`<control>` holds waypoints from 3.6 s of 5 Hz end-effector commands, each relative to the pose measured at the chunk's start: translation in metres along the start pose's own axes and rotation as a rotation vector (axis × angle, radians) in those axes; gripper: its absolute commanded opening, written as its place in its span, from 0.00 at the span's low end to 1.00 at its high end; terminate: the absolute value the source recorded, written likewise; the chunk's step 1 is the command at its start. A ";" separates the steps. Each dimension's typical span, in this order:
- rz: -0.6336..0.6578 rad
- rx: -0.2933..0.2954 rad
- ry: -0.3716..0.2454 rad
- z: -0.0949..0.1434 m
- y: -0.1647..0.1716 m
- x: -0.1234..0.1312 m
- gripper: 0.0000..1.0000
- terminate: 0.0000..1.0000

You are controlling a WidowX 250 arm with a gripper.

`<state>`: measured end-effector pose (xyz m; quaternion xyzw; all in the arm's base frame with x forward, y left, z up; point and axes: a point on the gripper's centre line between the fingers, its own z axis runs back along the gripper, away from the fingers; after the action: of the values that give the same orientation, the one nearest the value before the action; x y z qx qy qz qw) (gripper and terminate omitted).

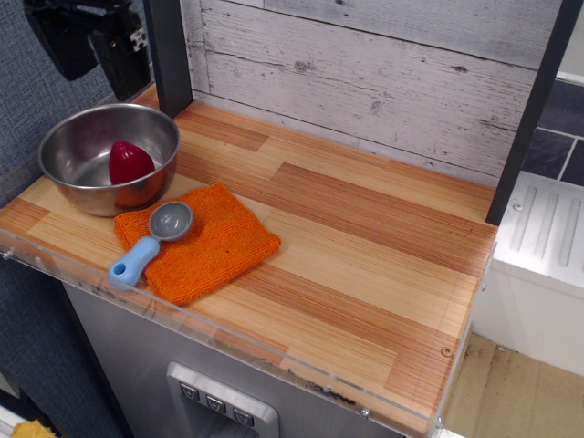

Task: Put the food in the front right table corner

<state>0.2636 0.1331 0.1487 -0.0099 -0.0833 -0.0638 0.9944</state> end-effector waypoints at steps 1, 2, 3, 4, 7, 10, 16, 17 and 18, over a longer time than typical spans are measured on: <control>0.043 0.084 0.017 -0.017 0.047 0.000 1.00 0.00; 0.054 0.105 0.051 -0.038 0.050 0.002 1.00 0.00; 0.091 0.133 0.059 -0.065 0.053 0.006 1.00 0.00; 0.092 0.139 0.077 -0.084 0.047 0.017 1.00 0.00; 0.107 0.131 0.156 -0.124 0.050 0.019 1.00 0.00; 0.154 0.143 -0.030 -0.017 0.026 0.023 0.00 0.00; -0.259 0.040 0.064 -0.093 -0.223 -0.007 0.00 0.00; -0.299 0.063 0.061 -0.109 -0.228 -0.005 0.00 0.00; -0.297 0.067 0.073 -0.117 -0.222 -0.003 0.00 0.00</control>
<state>0.2567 -0.1016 0.0230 0.0386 -0.0325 -0.2105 0.9763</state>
